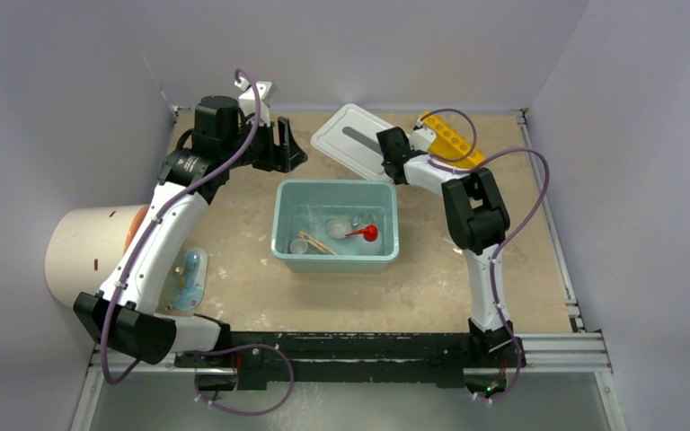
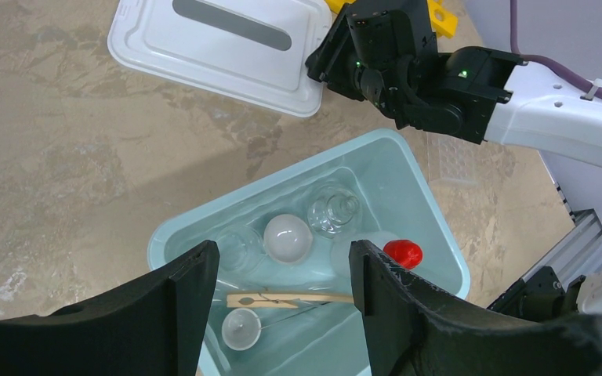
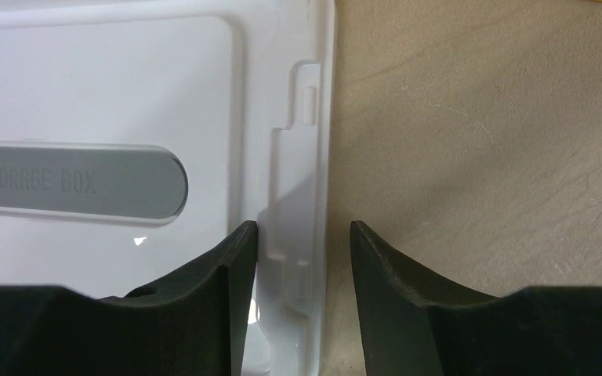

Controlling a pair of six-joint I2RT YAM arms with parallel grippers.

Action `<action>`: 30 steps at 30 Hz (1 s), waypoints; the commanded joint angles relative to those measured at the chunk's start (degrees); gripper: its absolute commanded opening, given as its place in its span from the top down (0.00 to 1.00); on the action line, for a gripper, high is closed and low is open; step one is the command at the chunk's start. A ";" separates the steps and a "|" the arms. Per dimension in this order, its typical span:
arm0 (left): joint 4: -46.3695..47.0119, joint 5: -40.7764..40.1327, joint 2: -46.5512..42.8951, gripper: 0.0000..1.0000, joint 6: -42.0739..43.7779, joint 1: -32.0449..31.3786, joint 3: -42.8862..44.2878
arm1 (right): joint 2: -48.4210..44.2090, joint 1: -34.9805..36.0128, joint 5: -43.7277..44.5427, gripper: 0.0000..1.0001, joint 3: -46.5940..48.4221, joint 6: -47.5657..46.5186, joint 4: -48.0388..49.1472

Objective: Organize the chemistry lab equipment

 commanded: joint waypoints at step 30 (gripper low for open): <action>2.08 -0.07 -5.26 0.38 0.39 -0.15 -1.12 | -7.29 -0.13 -6.26 1.00 2.99 -4.04 -0.95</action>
